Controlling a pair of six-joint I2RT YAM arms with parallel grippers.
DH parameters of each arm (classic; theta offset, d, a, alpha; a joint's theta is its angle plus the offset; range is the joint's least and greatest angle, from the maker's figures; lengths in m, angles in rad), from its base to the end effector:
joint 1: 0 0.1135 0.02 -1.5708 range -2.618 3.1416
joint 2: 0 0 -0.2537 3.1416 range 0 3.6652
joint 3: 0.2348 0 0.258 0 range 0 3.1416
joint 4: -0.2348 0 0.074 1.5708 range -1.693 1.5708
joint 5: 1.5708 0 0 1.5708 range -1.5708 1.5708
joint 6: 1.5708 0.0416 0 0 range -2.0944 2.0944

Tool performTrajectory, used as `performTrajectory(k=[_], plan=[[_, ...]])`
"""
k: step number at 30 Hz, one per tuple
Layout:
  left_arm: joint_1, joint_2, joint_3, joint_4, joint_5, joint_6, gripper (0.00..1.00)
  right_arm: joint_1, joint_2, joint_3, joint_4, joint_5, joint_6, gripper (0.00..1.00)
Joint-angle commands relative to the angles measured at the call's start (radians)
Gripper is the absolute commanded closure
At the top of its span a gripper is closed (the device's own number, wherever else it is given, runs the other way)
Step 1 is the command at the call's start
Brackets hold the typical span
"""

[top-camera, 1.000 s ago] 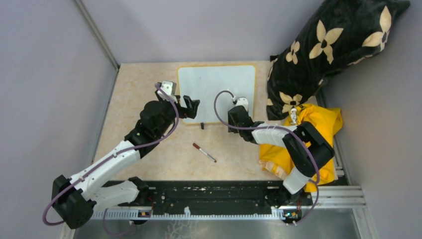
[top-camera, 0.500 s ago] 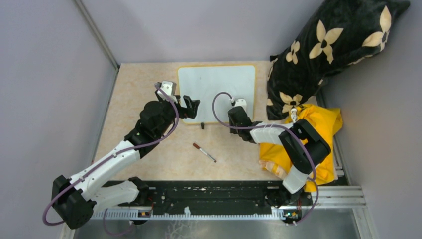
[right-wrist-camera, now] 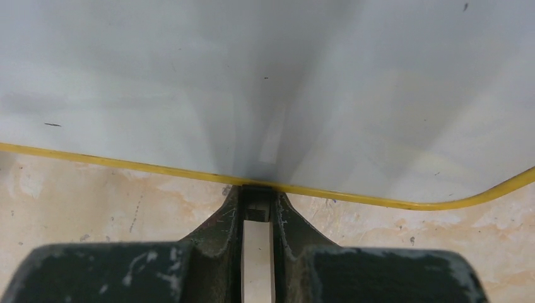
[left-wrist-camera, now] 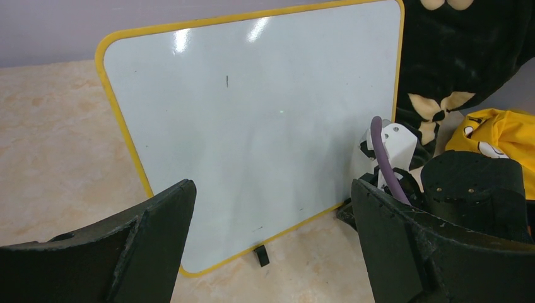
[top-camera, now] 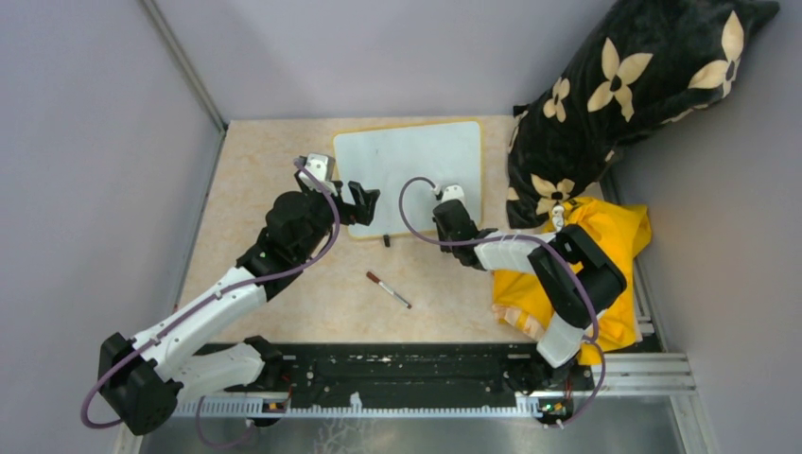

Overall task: Write a sentence on the whiteboard
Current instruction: Move the whiteboard stand to the center of the board.

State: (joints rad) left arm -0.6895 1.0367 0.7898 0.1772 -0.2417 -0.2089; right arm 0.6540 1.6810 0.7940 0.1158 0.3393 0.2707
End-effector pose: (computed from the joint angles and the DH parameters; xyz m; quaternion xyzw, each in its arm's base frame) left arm 0.2092 -0.1596 0.3208 0.0929 0.7247 -0.2146 0.6482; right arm 0.2736 0.1923 0.1302 -0.1084 0.9038 0.0319 0.4127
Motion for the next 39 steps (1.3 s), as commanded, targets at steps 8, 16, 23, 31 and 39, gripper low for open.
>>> performTrajectory(k=[8, 16, 23, 31, 39], plan=[[-0.005, -0.008, -0.003, 0.026, 0.011, -0.001, 0.01, 0.000, 0.031, 0.064, 0.079, -0.044, -0.014, 1.00], [-0.005, -0.009, -0.003, 0.027, 0.009, -0.001, 0.01, 0.000, 0.019, 0.054, 0.065, -0.049, 0.029, 0.88], [-0.005, -0.011, -0.003, 0.027, 0.013, -0.002, 0.01, 0.000, -0.017, 0.025, 0.050, -0.040, 0.041, 0.61], [-0.005, -0.014, -0.003, 0.027, 0.013, -0.001, 0.01, 0.011, -0.157, -0.058, 0.017, -0.060, 0.074, 0.54], [-0.005, -0.024, -0.006, 0.031, 0.023, -0.003, 0.01, 0.085, -0.439, -0.111, -0.112, -0.078, 0.035, 0.46]])
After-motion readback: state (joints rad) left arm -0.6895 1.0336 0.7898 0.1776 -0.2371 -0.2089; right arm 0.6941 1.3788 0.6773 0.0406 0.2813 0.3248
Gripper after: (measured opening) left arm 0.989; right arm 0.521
